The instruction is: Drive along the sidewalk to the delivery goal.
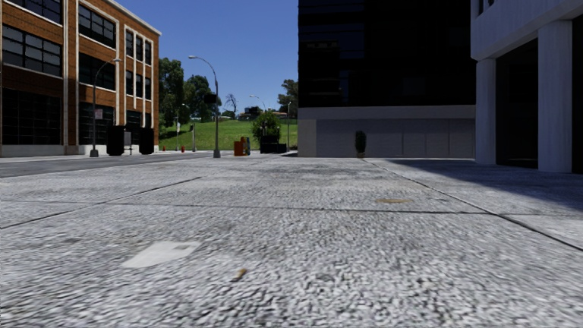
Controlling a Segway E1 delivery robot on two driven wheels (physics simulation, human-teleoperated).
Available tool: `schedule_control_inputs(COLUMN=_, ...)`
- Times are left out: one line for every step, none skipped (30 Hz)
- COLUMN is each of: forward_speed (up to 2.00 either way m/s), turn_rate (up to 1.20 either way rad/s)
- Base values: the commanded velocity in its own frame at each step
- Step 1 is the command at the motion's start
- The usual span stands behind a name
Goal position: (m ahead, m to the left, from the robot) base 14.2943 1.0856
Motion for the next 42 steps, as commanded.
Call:
schedule_control_inputs(forward_speed=2.0, turn_rate=0.0)
schedule_control_inputs(forward_speed=2.0, turn_rate=0.0)
schedule_control_inputs(forward_speed=2.0, turn_rate=0.0)
schedule_control_inputs(forward_speed=2.0, turn_rate=0.0)
schedule_control_inputs(forward_speed=2.0, turn_rate=0.0)
schedule_control_inputs(forward_speed=2.0, turn_rate=0.0)
schedule_control_inputs(forward_speed=2.0, turn_rate=0.03)
schedule_control_inputs(forward_speed=2.0, turn_rate=0.08)
schedule_control_inputs(forward_speed=2.0, turn_rate=0.11)
schedule_control_inputs(forward_speed=2.0, turn_rate=0.11)
schedule_control_inputs(forward_speed=2.0, turn_rate=0.12)
schedule_control_inputs(forward_speed=2.0, turn_rate=0.14)
schedule_control_inputs(forward_speed=2.0, turn_rate=0.16)
schedule_control_inputs(forward_speed=2.0, turn_rate=0.18)
schedule_control_inputs(forward_speed=2.0, turn_rate=0.18)
schedule_control_inputs(forward_speed=2.0, turn_rate=0.2)
schedule_control_inputs(forward_speed=2.0, turn_rate=0.21)
schedule_control_inputs(forward_speed=2.0, turn_rate=0.24)
schedule_control_inputs(forward_speed=2.0, turn_rate=0.26)
schedule_control_inputs(forward_speed=2.0, turn_rate=0.26)
schedule_control_inputs(forward_speed=2.0, turn_rate=0.26)
schedule_control_inputs(forward_speed=2.0, turn_rate=0.27)
schedule_control_inputs(forward_speed=2.0, turn_rate=0.27)
schedule_control_inputs(forward_speed=2.0, turn_rate=0.27)
schedule_control_inputs(forward_speed=2.0, turn_rate=0.28)
schedule_control_inputs(forward_speed=2.0, turn_rate=0.28)
schedule_control_inputs(forward_speed=2.0, turn_rate=0.28)
schedule_control_inputs(forward_speed=2.0, turn_rate=0.28)
schedule_control_inputs(forward_speed=2.0, turn_rate=0.28)
schedule_control_inputs(forward_speed=2.0, turn_rate=0.28)
schedule_control_inputs(forward_speed=2.0, turn_rate=0.29)
schedule_control_inputs(forward_speed=2.0, turn_rate=0.29)
schedule_control_inputs(forward_speed=2.0, turn_rate=0.29)
schedule_control_inputs(forward_speed=2.0, turn_rate=0.29)
schedule_control_inputs(forward_speed=2.0, turn_rate=0.29)
schedule_control_inputs(forward_speed=2.0, turn_rate=0.29)
schedule_control_inputs(forward_speed=2.0, turn_rate=0.29)
schedule_control_inputs(forward_speed=2.0, turn_rate=0.29)
schedule_control_inputs(forward_speed=2.0, turn_rate=0.29)
schedule_control_inputs(forward_speed=2.0, turn_rate=0.29)
schedule_control_inputs(forward_speed=2.0, turn_rate=0.29)
schedule_control_inputs(forward_speed=2.0, turn_rate=0.29)
